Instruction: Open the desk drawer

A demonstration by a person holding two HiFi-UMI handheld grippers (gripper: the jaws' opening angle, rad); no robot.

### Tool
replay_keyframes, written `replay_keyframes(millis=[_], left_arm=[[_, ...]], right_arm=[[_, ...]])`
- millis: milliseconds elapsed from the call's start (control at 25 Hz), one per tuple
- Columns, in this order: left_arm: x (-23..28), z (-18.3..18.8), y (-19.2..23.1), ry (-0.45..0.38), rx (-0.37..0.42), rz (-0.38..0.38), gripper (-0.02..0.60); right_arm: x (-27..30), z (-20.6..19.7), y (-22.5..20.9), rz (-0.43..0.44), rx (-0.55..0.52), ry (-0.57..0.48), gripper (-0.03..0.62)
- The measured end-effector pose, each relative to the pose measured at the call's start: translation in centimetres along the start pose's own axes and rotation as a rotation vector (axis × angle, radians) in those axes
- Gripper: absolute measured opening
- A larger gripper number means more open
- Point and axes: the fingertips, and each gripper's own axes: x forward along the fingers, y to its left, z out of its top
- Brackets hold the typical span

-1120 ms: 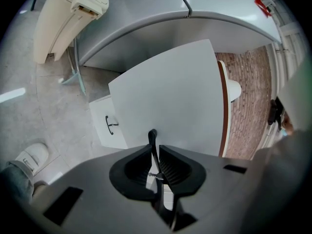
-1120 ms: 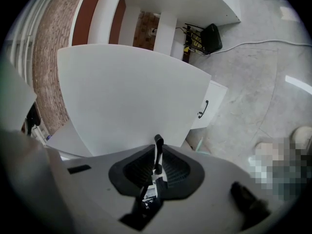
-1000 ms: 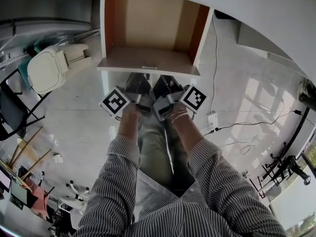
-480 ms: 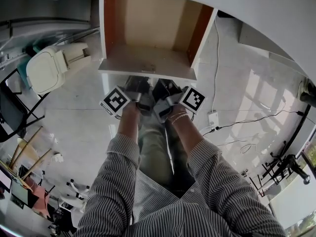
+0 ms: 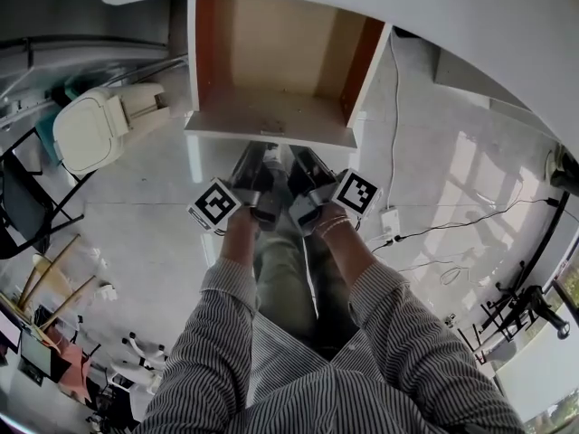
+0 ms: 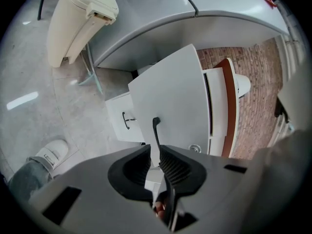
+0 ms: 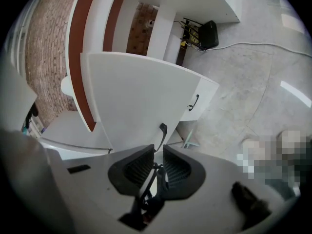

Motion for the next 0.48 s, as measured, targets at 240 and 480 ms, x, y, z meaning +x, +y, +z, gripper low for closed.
replay_keyframes(millis=[240,480], left_arm=[[-1.7,-1.2,-1.4,0.023,0.003,-0.027,0.046],[-3.3,-2.6,-4.1,0.051,-0.007,-0.103,0.024]], right_arm=[[-2.2,-0.2,1.7,0.016,-0.074,0.038,0.036],[-3.9,-0.6,5.8,0.174,-0.104,0.048,0.017]])
